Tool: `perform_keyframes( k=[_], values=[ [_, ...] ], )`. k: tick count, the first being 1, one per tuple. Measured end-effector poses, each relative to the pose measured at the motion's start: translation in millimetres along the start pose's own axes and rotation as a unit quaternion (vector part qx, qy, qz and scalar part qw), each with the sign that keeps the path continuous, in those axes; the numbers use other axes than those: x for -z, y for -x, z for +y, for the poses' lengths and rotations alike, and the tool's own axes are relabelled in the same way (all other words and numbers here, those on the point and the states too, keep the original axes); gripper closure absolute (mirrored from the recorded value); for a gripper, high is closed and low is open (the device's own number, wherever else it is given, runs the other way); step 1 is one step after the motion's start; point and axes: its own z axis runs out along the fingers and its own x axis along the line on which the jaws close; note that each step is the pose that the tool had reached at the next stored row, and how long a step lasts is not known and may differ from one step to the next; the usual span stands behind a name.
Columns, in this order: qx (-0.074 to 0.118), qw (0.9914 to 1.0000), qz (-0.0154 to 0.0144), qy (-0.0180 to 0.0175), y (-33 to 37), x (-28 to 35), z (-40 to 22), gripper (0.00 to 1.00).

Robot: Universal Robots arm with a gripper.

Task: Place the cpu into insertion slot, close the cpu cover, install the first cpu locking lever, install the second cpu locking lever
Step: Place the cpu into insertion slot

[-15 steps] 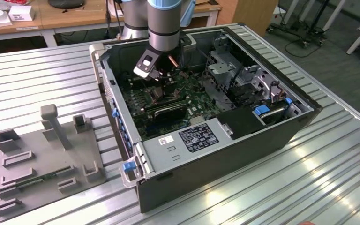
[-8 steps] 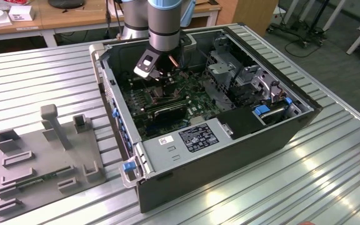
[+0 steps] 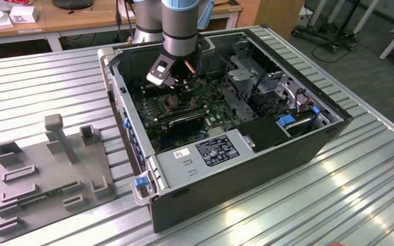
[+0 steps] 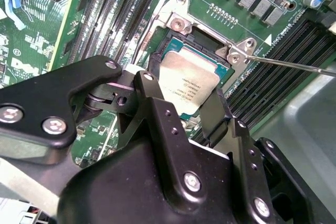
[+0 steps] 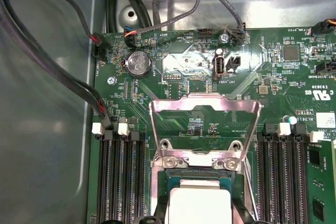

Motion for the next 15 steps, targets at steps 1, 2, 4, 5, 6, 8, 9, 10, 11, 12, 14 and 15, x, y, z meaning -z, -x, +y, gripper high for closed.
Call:
perform_keyframes(
  k=[1, 2, 4, 5, 6, 8, 9, 10, 11, 12, 14, 15],
  values=[
    [0.000, 1.00000, 0.0000, 0.0000, 0.0, 0.0, 0.0, 0.46],
    [0.000, 1.00000, -0.0001, -0.0001, 0.0, 0.0, 0.0, 0.46],
    [0.000, 1.00000, 0.0000, 0.0000, 0.0, -0.1, 0.0, 0.46],
    [0.000, 1.00000, 0.0000, 0.0000, 0.0, -0.2, 0.0, 0.46],
    [0.000, 1.00000, 0.0000, 0.0000, 0.0, -0.2, 0.1, 0.46],
    [0.000, 1.00000, 0.0001, 0.0000, 0.0, -0.3, 0.7, 0.46],
    [0.000, 1.00000, 0.0001, 0.0000, 0.0, -0.3, 0.7, 0.46],
    [0.000, 1.00000, 0.0000, 0.0000, 0.0, -0.3, 0.7, 0.46],
    [0.000, 1.00000, 0.0001, 0.0000, 0.0, -0.6, 0.7, 0.46],
    [0.000, 1.00000, 0.0001, 0.0000, 0.0, -1.0, 0.7, 0.46],
    [0.000, 1.00000, 0.0000, 0.0000, 0.0, -1.2, 0.6, 0.46],
    [0.000, 1.00000, -0.0001, 0.0000, 0.1, -1.2, 0.6, 0.46]
  ],
)
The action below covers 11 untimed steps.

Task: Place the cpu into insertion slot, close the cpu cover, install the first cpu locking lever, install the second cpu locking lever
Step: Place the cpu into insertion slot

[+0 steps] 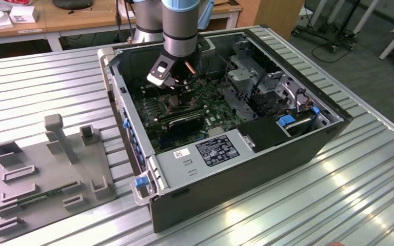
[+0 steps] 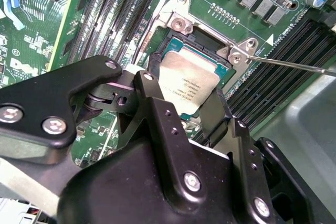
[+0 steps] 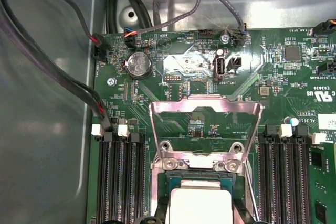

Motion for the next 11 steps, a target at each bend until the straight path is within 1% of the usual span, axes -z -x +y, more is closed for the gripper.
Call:
perform_keyframes(
  k=[11],
  values=[
    [-0.002, 1.00000, 0.0000, 0.0001, 0.0, -0.2, 0.0, 0.46]
  ],
)
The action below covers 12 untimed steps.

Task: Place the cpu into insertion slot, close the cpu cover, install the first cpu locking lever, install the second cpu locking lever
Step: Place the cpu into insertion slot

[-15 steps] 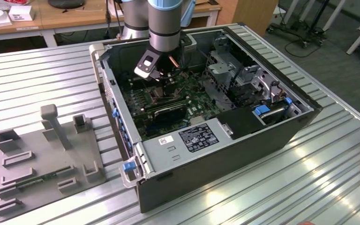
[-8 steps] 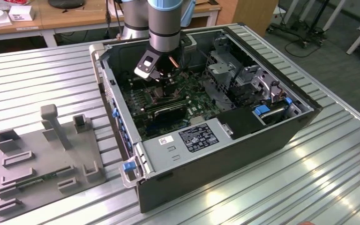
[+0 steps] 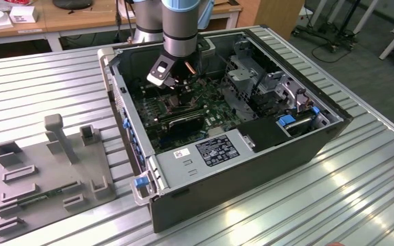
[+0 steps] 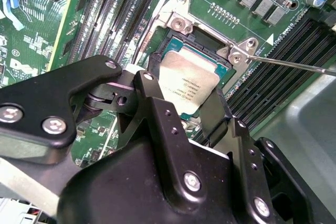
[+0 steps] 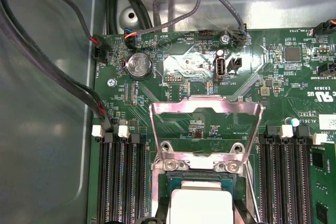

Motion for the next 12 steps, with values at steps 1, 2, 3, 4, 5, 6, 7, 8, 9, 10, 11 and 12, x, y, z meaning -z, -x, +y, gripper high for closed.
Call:
perform_keyframes(
  k=[1, 2, 3, 4, 5, 6, 7, 8, 9, 10, 11, 12],
  values=[
    [0.000, 1.00000, 0.0000, 0.0000, 0.0, 0.0, 0.0, 0.46],
    [-0.001, 1.00000, -0.0001, 0.0000, 0.0, -0.1, 0.0, 0.46],
    [-0.001, 1.00000, -0.0001, 0.0000, 0.0, -0.1, 0.0, 0.46],
    [-0.001, 1.00000, -0.0001, 0.0000, 0.0, -0.1, 0.0, 0.46],
    [-0.002, 1.00000, -0.0001, 0.0000, 0.0, -0.1, 0.0, 0.46],
    [-0.002, 1.00000, -0.0001, 0.0001, 0.0, -0.1, 0.0, 0.46],
    [-0.003, 0.99999, -0.0001, 0.0001, 0.0, -0.2, 0.0, 0.46],
    [-0.004, 0.99999, -0.0002, 0.0001, 0.0, -0.3, 0.0, 0.46],
    [-0.005, 0.99999, -0.0003, 0.0001, 0.0, -0.3, 0.0, 0.46],
    [-0.005, 0.99999, -0.0003, 0.0001, 0.0, -0.3, 0.0, 0.46],
    [-0.006, 0.99998, -0.0003, 0.0002, 0.0, -0.3, 0.0, 0.46],
    [-0.006, 0.99998, -0.0003, 0.0002, 0.0, -0.3, 0.0, 0.46]
  ],
)
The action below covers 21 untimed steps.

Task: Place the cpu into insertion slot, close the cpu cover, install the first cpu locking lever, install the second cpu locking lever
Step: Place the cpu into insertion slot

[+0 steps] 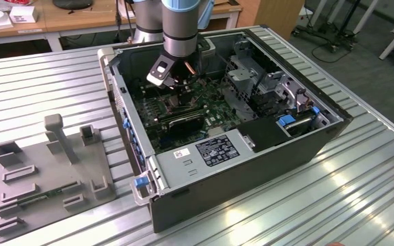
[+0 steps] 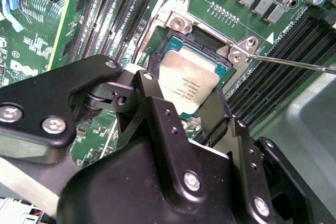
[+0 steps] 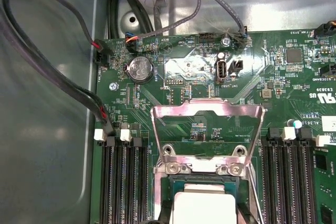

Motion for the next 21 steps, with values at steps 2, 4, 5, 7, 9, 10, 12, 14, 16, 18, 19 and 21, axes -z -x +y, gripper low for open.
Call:
perform_keyframes(
  k=[2, 4, 5, 7, 9, 10, 12, 14, 16, 18, 19, 21],
  values=[
    [0.000, 1.00000, 0.0000, 0.0000, 0.0, 0.0, 0.0, 0.46],
    [0.000, 1.00000, 0.0000, 0.0000, 0.0, -0.8, 0.0, 0.46],
    [0.000, 1.00000, 0.0000, 0.0000, 0.0, -0.9, -0.1, 0.46],
    [0.000, 1.00000, -0.0001, -0.0001, 0.0, -0.9, -0.1, 0.46],
    [0.000, 1.00000, -0.0001, -0.0001, 0.1, -1.0, -0.1, 0.46],
    [0.000, 1.00000, -0.0001, 0.0000, 0.0, -1.0, -0.1, 0.46],
    [0.000, 1.00000, 0.0000, 0.0000, 0.1, -1.4, -0.1, 0.46],
    [0.000, 1.00000, -0.0001, -0.0001, 0.1, -1.5, -0.1, 0.46],
    [0.000, 1.00000, -0.0001, -0.0001, 0.1, -1.6, -0.1, 0.46],
    [0.000, 1.00000, -0.0001, -0.0001, 0.1, -1.7, -0.1, 0.46],
    [0.000, 1.00000, -0.0001, -0.0001, 0.1, -1.7, -0.1, 0.46],
    [0.000, 1.00000, -0.0001, 0.0000, 0.1, -1.8, -0.1, 0.46]
  ],
)
